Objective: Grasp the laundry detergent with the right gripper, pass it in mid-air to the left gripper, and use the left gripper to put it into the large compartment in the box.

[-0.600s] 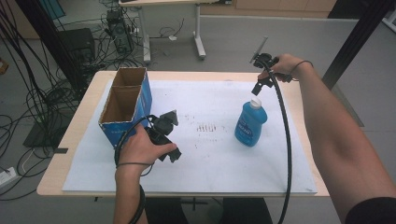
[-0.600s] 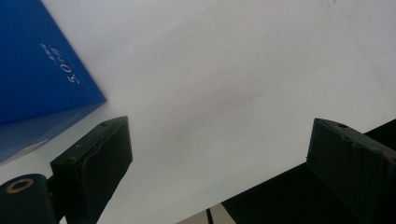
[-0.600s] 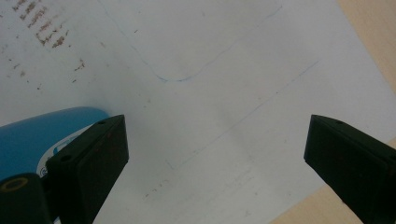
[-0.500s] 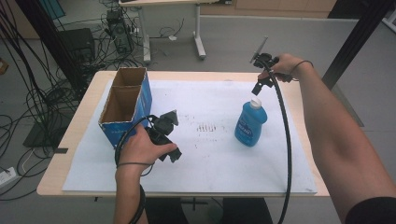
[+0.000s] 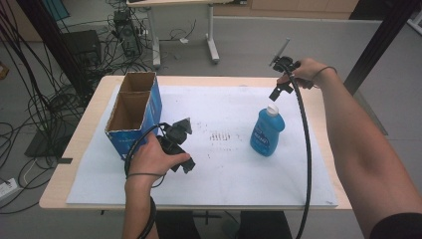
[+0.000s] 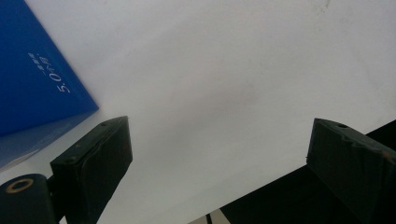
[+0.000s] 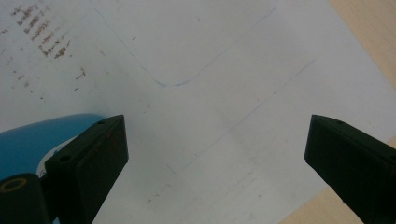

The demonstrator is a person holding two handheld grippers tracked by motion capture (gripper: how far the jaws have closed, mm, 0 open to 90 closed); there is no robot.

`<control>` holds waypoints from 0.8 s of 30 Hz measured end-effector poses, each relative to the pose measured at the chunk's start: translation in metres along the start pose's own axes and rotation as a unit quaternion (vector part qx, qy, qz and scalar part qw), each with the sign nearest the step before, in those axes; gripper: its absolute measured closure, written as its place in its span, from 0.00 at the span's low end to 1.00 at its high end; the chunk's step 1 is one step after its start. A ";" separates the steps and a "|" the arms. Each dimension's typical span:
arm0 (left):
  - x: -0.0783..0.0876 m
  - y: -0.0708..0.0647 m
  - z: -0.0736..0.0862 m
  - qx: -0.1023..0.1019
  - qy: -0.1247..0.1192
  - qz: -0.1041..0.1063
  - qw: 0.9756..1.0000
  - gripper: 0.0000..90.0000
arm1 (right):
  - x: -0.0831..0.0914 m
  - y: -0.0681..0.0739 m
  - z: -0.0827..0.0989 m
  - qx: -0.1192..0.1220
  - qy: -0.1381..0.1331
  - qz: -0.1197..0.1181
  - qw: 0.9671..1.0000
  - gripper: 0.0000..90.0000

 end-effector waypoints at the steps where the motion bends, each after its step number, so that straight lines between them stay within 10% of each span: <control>1: 0.000 -0.001 -0.001 -0.002 -0.001 0.001 1.000 0.08 | 0.002 -0.003 0.004 -0.006 0.000 0.011 1.000 0.07; 24: 0.000 -0.005 -0.004 -0.012 0.001 -0.002 1.000 0.08 | 0.019 -0.012 0.057 -0.070 -0.022 0.040 0.996 0.07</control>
Point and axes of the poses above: each handheld gripper's, and its own axes: x roughly backward along the jaws, z roughly out of its underside, y roughly to its left, the point moved 9 cm from there along -x, roughly forward along the jaws, and after that the axes turned 12 degrees about -z, right-handed, at the moved point
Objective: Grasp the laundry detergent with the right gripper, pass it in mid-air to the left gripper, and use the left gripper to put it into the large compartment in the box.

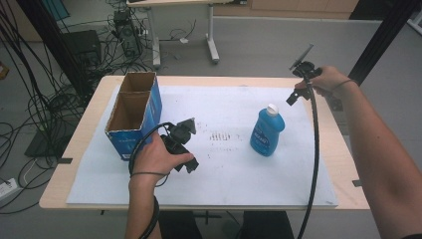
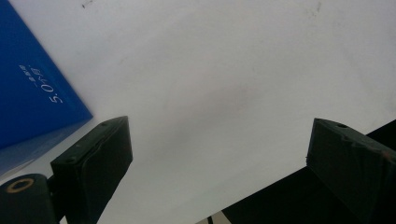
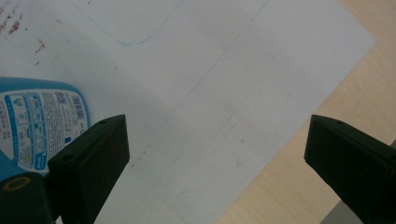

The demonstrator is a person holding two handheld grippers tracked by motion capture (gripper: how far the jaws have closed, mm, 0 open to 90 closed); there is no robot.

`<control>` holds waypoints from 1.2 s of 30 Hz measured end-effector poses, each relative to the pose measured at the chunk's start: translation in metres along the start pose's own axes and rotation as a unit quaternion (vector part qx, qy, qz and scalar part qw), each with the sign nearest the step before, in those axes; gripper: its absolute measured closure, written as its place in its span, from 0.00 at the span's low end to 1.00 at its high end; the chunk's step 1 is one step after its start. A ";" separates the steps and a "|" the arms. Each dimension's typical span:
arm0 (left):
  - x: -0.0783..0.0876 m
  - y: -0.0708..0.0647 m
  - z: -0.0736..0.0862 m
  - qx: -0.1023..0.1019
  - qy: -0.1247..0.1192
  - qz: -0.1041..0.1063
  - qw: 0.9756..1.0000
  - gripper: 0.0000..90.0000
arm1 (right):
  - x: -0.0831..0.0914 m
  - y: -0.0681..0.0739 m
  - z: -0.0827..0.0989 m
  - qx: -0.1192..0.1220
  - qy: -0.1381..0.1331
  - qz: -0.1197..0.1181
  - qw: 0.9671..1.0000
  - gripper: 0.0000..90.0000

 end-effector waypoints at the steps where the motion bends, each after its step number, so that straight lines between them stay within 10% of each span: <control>1: 0.000 0.000 0.000 0.002 -0.001 0.000 1.000 0.08 | 0.001 0.000 0.001 0.000 -0.002 0.002 1.000 0.07; 36: -0.003 -0.004 0.001 0.007 -0.013 -0.004 1.000 0.08 | 0.010 0.004 0.059 -0.016 -0.034 0.006 0.999 0.07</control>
Point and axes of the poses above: each handheld gripper's, and its own axes: x roughly backward along the jaws, z roughly out of its underside, y roughly to its left, the point moved 9 cm from there along -x, roughly forward along the jaws, and after that the axes turned 12 degrees about -z, right-handed, at the moved point
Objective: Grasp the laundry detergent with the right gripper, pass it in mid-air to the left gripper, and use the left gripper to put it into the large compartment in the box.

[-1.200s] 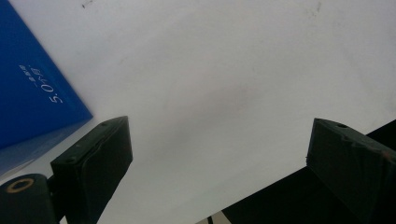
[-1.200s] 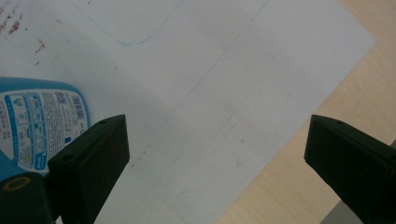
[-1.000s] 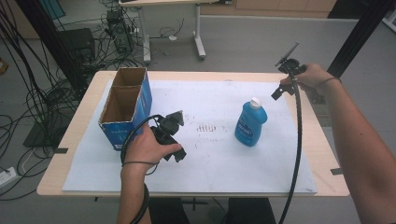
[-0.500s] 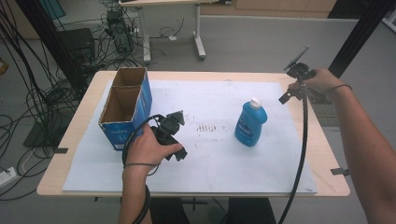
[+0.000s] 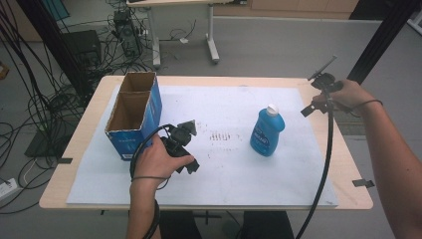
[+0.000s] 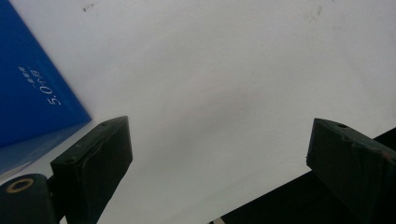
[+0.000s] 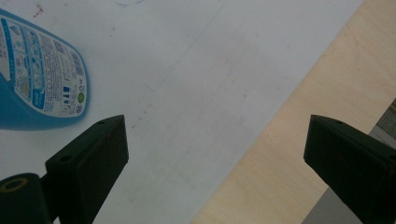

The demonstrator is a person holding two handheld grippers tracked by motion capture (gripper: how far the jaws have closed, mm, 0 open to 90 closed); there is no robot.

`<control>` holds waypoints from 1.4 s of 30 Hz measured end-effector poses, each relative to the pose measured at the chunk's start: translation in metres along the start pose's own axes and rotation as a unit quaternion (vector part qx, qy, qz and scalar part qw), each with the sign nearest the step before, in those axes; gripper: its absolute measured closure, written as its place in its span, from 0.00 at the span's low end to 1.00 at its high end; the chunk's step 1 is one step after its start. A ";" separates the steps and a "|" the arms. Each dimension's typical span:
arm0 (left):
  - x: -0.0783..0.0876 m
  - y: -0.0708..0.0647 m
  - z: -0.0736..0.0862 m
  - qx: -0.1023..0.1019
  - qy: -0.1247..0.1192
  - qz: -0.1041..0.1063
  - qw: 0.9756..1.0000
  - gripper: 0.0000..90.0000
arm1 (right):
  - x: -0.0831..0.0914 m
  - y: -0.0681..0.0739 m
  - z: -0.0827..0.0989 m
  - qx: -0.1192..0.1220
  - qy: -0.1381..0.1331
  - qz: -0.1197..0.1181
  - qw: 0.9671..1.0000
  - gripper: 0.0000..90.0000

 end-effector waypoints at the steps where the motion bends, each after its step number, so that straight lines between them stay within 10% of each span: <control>1: 0.000 0.000 0.000 -0.001 0.001 0.000 1.000 0.08 | -0.001 0.000 0.005 -0.004 -0.001 0.001 1.000 0.07; 42: -0.005 -0.005 0.005 -0.004 0.003 0.008 1.000 0.08 | -0.018 0.036 0.059 0.004 -0.054 -0.012 0.998 0.06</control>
Point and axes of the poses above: each handheld gripper's, and its own axes: x roughly backward along the jaws, z roughly out of its underside, y roughly to its left, the point moved 9 cm from there along -x, roughly forward along the jaws, and after that the axes turned 12 degrees about -z, right-handed, at the moved point
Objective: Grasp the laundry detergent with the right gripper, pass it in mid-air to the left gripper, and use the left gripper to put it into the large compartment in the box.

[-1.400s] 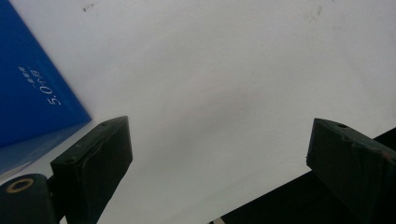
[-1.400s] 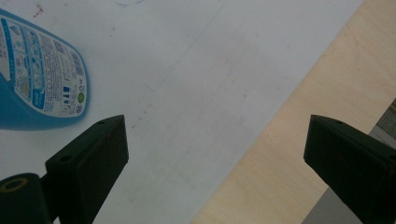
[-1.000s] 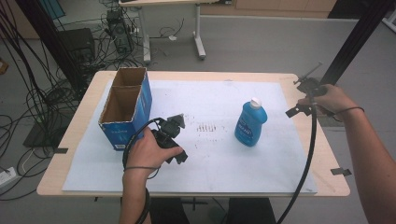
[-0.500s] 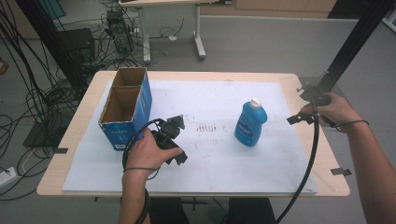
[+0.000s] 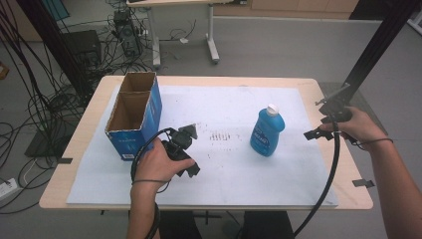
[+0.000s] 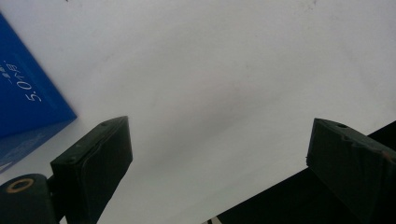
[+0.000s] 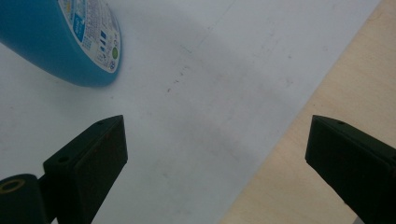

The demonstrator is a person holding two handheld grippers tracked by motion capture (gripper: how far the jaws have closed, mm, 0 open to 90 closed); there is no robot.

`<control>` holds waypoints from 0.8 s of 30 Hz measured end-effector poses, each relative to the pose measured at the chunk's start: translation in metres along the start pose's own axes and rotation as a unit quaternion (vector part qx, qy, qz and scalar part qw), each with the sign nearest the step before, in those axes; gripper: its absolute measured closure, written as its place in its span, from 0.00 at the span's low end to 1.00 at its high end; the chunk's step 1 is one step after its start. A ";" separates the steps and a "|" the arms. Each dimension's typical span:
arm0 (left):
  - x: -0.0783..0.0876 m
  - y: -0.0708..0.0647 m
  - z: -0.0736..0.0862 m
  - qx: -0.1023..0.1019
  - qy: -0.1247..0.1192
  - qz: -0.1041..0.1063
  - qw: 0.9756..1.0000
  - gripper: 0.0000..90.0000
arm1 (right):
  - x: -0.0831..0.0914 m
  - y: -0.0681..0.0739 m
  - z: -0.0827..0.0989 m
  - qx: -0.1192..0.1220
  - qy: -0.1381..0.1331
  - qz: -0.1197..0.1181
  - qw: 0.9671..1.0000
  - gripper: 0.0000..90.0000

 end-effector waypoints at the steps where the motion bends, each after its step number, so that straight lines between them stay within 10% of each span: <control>1: 0.000 0.001 0.000 0.001 -0.001 -0.001 1.000 0.08 | -0.001 0.002 0.001 0.001 0.001 -0.003 1.000 0.06; 24: -0.001 -0.002 0.002 0.002 -0.001 0.000 1.000 0.08 | -0.030 0.026 0.029 0.006 -0.001 -0.025 1.000 0.06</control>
Point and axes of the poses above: each handheld gripper's, and its own axes: x roughly backward along the jaws, z roughly out of its underside, y roughly to its left, the point moved 9 cm from there along -x, roughly forward along the jaws, and after that the axes turned 12 degrees about -z, right-handed, at the moved point
